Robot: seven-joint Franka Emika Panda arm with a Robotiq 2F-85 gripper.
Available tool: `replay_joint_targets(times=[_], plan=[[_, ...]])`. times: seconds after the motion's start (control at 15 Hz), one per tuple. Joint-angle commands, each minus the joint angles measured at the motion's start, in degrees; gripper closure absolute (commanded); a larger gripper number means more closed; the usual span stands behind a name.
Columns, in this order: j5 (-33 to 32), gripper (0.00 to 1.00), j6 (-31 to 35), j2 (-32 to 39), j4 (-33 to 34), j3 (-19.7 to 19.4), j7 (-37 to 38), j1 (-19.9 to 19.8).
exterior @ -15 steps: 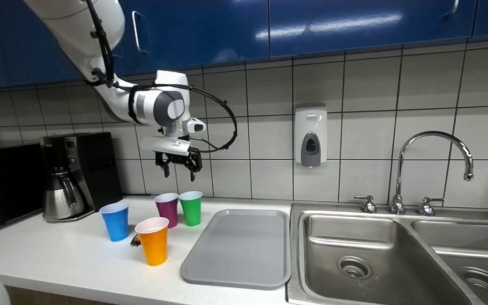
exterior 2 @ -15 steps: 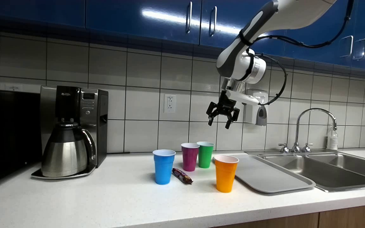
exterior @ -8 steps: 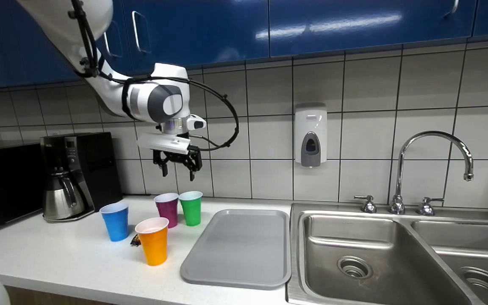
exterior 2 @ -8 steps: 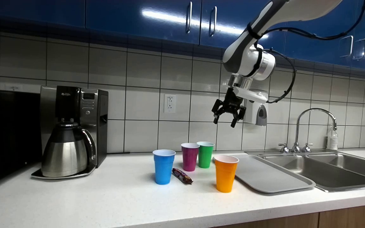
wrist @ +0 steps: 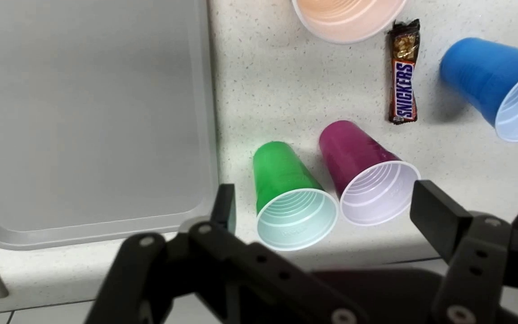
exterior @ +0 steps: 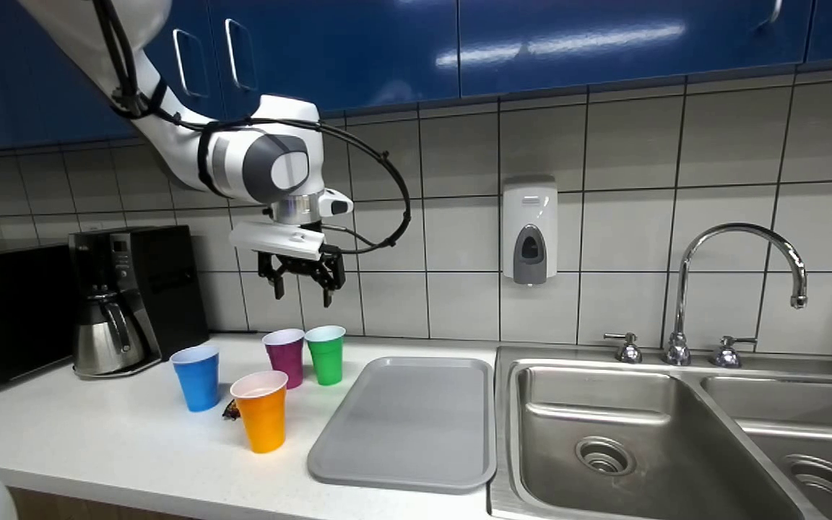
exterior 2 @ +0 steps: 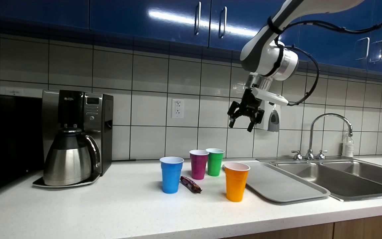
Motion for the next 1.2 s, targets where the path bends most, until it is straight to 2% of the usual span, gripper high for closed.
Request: replay_joint_targets(times=[0.0,0.8,0.87,1.13], plan=[[1.7,0.0,-1.0,-4.3,-3.1,-1.0,-2.8,0.5],[0.0,0.0,-2.8,-11.1,-8.5,-1.5,-0.7,1.9],[-0.3,0.0,-1.0,-8.2,-6.8,-1.5,-0.2,1.8],[-0.3,0.0,-1.4,-9.3,-7.5,-1.6,-0.2,2.1]])
